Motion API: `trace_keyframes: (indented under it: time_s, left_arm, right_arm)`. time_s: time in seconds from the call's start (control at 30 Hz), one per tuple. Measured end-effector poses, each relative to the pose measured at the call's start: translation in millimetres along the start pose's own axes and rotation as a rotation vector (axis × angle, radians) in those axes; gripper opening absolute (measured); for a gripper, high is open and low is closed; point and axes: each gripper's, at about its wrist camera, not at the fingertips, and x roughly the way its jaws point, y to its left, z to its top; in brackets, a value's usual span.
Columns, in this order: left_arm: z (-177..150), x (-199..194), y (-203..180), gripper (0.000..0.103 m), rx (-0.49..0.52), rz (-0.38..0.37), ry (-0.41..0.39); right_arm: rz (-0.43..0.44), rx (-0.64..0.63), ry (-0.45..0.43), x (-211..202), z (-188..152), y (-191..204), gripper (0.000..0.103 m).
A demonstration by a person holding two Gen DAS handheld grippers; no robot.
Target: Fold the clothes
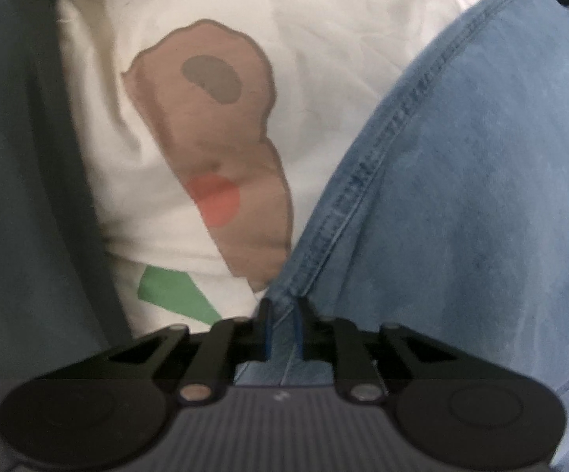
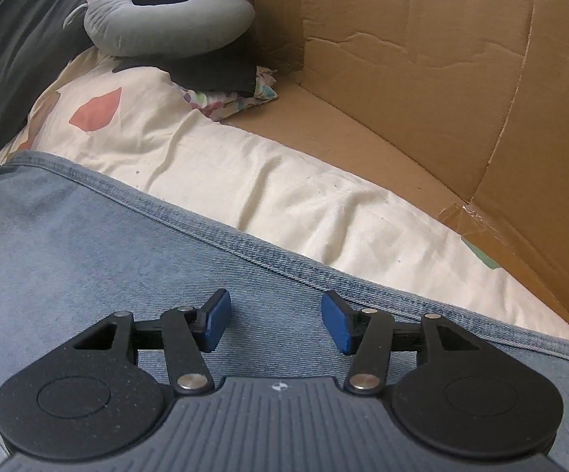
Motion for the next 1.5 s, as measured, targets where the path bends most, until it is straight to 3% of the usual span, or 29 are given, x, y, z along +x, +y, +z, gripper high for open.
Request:
trace_keyframes:
  time_s: [0.07,0.17,0.47,0.73,0.87,1.03,1.17,1.33,1.5]
  left_arm:
    - [-2,-3,2,0.032,0.001,0.011,0.000]
    - [-4,-7,2,0.045,0.004,0.028,0.000]
    - [-10,0,-9,0.046,-0.012,-0.003,0.002]
    - [-6,19,-22,0.048,-0.015,0.030,-0.016]
    - [-17,17,-4,0.041,-0.179,-0.049,-0.048]
    - [-30,11,0,0.029,-0.248,-0.080,-0.117]
    - [-36,2,-8,0.012,-0.215,-0.023,-0.172]
    - [-46,-18,0,0.009,-0.255,0.075,-0.265]
    - [-41,-16,-3,0.009,-0.250,0.145,-0.284]
  right_arm:
    - [0.001,0.001,0.001,0,-2,0,0.059]
    - [0.001,0.002,0.001,0,-2,0,0.059]
    - [0.000,-0.003,0.002,-1,-5,1,0.060]
    - [-0.003,-0.001,0.004,1,-5,3,0.063]
    - [-0.007,0.007,0.001,2,-4,5,0.065]
    - [-0.007,0.010,-0.005,7,2,6,0.065]
    - [-0.020,0.004,-0.011,14,11,11,0.066]
    - [-0.023,-0.006,-0.021,20,23,24,0.065]
    - [0.012,-0.034,-0.045,14,28,44,0.065]
